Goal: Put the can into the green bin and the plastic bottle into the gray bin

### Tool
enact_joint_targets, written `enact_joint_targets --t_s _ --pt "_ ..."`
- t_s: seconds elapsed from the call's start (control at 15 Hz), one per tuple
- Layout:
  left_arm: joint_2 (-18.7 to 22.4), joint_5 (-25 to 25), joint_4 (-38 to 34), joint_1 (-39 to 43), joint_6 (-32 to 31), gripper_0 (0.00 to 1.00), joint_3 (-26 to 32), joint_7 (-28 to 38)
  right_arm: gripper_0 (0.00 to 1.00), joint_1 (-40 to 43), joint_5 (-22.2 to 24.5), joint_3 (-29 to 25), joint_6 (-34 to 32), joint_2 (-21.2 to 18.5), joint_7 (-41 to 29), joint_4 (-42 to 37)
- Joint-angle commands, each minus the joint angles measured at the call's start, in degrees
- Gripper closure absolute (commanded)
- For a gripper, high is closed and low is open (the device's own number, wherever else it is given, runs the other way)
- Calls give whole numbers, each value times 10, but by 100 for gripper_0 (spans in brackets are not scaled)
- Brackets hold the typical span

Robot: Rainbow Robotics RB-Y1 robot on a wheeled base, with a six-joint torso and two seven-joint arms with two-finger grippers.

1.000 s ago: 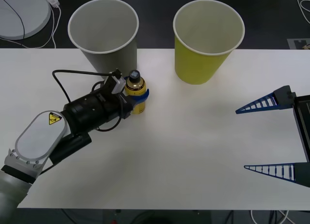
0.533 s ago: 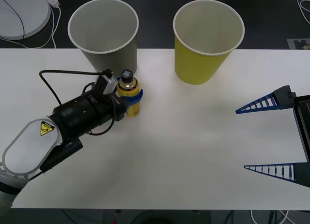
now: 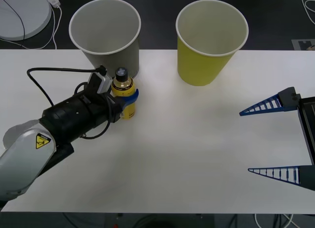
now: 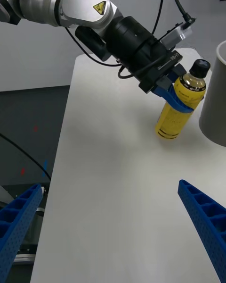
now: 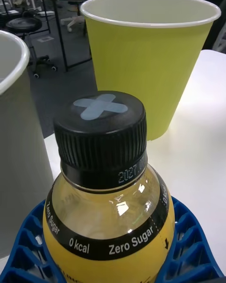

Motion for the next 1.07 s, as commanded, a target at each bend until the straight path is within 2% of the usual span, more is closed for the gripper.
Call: enact_joint_targets --t_s 0.07,0.47,0.67,1.07 --pt "0 -55 -47 23 -35 100 23 64 0 0 0 0 0 0 0 0" --pt "0 -184 -123 72 -37 100 40 224 0 0 0 0 0 0 0 0" --pt "-1 -242 -153 97 -38 100 50 270 0 0 0 0 0 0 0 0" --pt "-21 -246 -187 154 -39 100 99 274 0 0 0 0 0 0 0 0"
